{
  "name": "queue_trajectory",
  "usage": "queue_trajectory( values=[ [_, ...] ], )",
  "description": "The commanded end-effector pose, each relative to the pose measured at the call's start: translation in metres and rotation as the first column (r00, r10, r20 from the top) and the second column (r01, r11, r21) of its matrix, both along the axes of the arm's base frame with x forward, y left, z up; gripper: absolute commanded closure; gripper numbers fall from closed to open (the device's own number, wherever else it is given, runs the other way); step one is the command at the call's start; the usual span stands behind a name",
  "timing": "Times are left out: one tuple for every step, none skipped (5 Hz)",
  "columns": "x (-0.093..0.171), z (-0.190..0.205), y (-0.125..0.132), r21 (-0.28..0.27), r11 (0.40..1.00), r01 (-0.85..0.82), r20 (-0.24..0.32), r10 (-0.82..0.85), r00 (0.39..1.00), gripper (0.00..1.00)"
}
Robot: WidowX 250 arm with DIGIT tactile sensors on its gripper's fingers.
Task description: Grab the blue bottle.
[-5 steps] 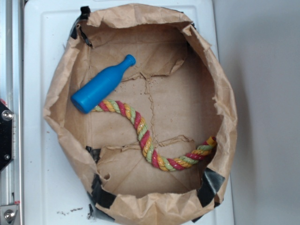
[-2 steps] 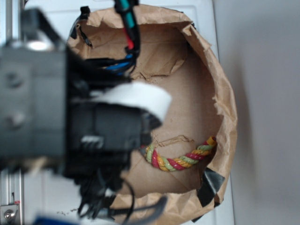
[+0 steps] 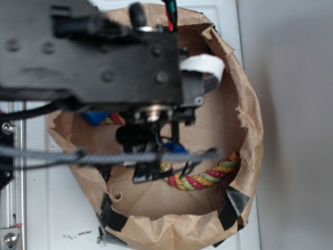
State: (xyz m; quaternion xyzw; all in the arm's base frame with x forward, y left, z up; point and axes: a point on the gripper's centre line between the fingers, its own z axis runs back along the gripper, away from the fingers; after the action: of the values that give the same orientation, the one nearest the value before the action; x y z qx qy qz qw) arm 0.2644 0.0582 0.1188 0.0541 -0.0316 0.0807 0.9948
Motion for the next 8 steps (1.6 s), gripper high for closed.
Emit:
queue_trajectory(
  values=[
    [0.006, -0.004, 0.022, 0.059, 0.998, -0.034, 0.014, 0.033, 0.999, 0.00],
    [0.006, -0.004, 0.022, 0.059, 0.998, -0.034, 0.014, 0.033, 0.999, 0.00],
    [0.006, -0.004, 0.022, 0.059, 0.998, -0.034, 0.014, 0.033, 0.999, 0.00],
    [0.006, -0.004, 0.022, 0.059, 0.998, -0.034, 0.014, 0.033, 0.999, 0.00],
    [-0.006, -0.020, 0.033, 0.013, 0.993, -0.115, 0.028, 0.115, 0.993, 0.00],
    [-0.014, -0.034, 0.041, -0.011, 0.981, -0.195, 0.055, 0.195, 0.979, 0.00],
    [-0.026, -0.043, 0.050, 0.000, 0.959, -0.282, 0.075, 0.282, 0.957, 0.00],
    [-0.025, -0.053, 0.053, 0.004, 0.960, -0.278, 0.058, 0.278, 0.959, 0.00]
  ],
)
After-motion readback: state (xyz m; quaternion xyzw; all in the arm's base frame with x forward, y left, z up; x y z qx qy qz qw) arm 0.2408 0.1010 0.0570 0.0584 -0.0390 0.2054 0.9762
